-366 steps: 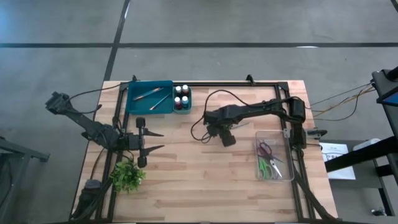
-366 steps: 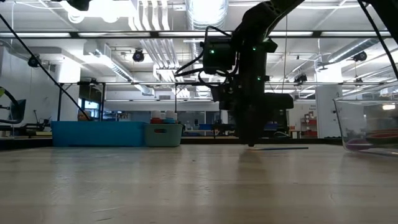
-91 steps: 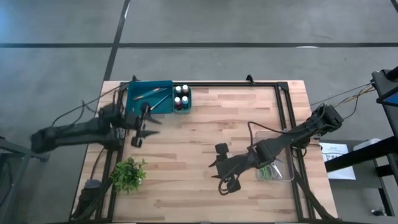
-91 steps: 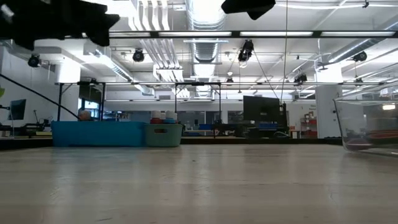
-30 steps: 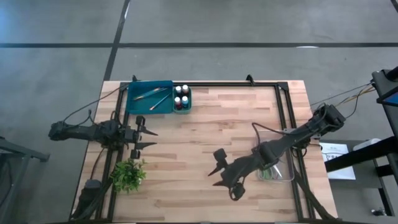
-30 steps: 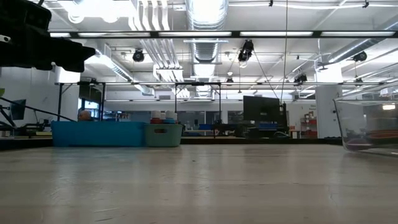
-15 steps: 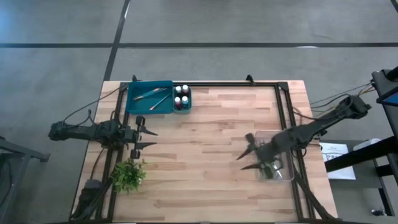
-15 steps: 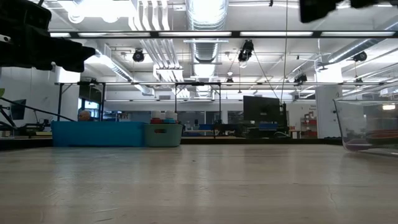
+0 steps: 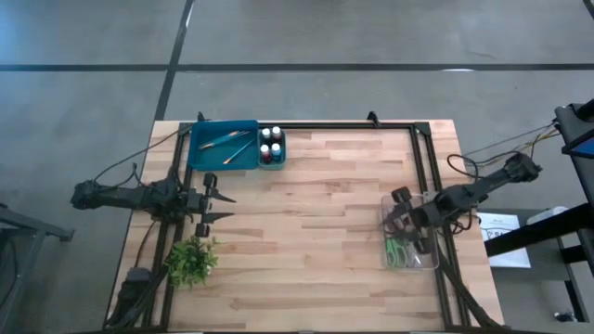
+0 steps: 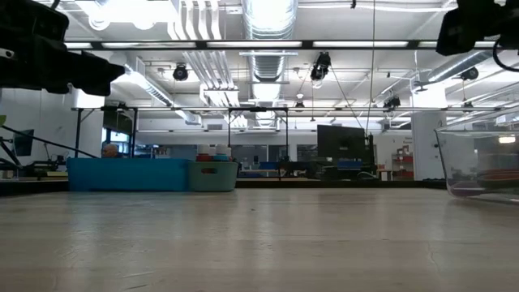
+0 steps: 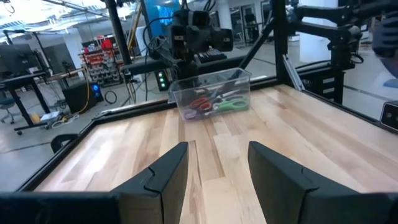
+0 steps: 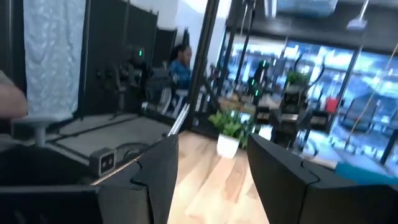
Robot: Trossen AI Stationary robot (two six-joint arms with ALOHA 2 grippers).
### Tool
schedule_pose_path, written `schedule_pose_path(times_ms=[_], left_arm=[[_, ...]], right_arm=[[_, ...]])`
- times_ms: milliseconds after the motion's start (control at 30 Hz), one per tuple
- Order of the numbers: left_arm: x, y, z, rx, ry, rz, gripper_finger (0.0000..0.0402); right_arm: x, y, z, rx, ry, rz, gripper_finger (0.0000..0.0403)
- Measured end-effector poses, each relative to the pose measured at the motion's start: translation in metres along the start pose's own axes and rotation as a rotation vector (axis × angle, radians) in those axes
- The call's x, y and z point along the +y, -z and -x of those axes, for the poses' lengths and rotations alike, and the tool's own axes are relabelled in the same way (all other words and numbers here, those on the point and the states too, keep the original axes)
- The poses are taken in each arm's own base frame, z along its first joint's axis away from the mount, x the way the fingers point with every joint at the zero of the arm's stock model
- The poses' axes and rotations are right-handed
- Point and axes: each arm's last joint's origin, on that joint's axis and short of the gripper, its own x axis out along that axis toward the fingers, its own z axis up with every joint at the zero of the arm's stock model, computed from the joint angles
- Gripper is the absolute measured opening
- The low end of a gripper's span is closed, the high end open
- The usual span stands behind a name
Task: Pick & Place Paint Supplies
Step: Return to Home Position
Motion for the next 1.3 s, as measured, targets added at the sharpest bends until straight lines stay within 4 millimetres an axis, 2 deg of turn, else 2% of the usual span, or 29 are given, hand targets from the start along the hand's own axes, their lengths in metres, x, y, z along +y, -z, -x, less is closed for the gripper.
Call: schedule_pose_path(times_ms=[233, 367, 533, 667, 933, 1300], left_arm=[[0.0, 0.0, 0.0, 0.006, 0.001, 0.0, 0.0173], [0.0, 0.0, 0.0, 0.006, 0.001, 0.0, 0.0173], [0.0, 0.0, 0.0, 0.006, 0.001, 0.0, 0.0173], [0.0, 0.0, 0.0, 0.006, 0.001, 0.0, 0.0173], [0.0, 0.0, 0.0, 0.006, 0.001, -0.001, 0.0173], [0.0, 0.0, 0.0, 0.006, 0.001, -0.002, 0.0173]], right_arm=[[0.001, 0.006, 0.013, 0.067, -0.014, -0.006, 0.0188], [0.004, 0.014, 0.018, 0.122, -0.088, -0.043, 0.0188], [0.008, 0.017, 0.022, 0.084, -0.191, -0.051, 0.0188], [0.008, 0.018, 0.022, 0.081, -0.201, -0.002, 0.0188], [0.004, 0.021, 0.021, 0.131, -0.058, 0.059, 0.0188], [-0.003, 0.022, 0.022, 0.143, 0.016, 0.106, 0.0188]])
